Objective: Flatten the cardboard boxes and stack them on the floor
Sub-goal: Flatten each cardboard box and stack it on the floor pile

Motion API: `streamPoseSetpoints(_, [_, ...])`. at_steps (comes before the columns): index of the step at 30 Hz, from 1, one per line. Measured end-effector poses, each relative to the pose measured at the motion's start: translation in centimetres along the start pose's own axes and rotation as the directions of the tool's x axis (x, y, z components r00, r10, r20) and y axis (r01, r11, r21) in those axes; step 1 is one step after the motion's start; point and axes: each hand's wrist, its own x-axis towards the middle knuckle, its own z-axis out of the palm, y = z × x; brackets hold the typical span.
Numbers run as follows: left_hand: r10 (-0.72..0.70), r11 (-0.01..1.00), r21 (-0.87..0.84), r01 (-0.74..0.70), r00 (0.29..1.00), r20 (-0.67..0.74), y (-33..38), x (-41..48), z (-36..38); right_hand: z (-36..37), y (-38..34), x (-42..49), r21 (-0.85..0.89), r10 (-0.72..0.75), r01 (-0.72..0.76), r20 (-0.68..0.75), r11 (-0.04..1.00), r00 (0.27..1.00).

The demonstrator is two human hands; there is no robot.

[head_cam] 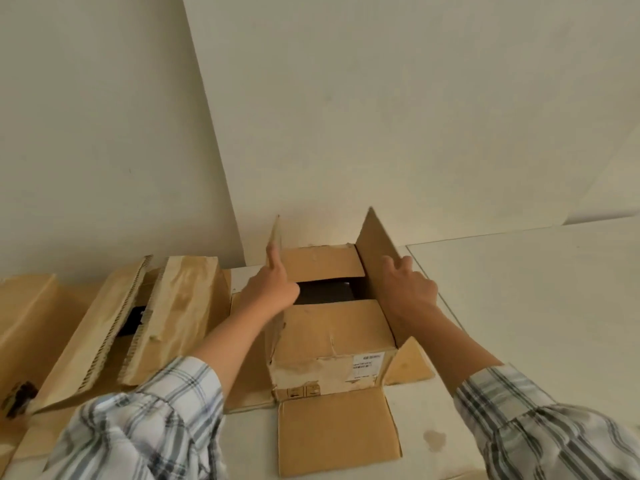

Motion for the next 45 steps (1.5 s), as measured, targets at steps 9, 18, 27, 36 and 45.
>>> streamPoseSetpoints(9, [-0.285,0.953,0.115,0.28,0.958,0.027,-5.3,0.1,-0.7,1.9,5.1,3.3,0.015,0.064,-0.065,0.058,0.998,0.996])
streamPoseSetpoints(18, [-0.259,0.964,0.11,0.244,0.951,0.166,-3.9,-1.6,5.8,7.8,4.9,1.8,0.137,-0.182,0.168,0.098,0.976,0.978])
streamPoseSetpoints(27, [-0.402,0.475,-0.628,0.616,0.787,0.468,-2.6,-1.4,5.2,6.4,3.6,4.7,0.382,-0.211,0.085,0.302,0.92,0.93])
streamPoseSetpoints(36, [-0.332,0.489,-0.6,0.633,0.771,0.543,-5.5,-1.7,1.3,-1.5,6.8,7.7,0.48,-0.283,-0.231,0.772,0.846,0.569])
streamPoseSetpoints(45, [-0.344,0.923,0.056,0.38,0.753,0.561,-1.6,-4.4,6.1,3.2,4.1,1.5,0.029,-0.391,0.455,0.562,0.89,0.729])
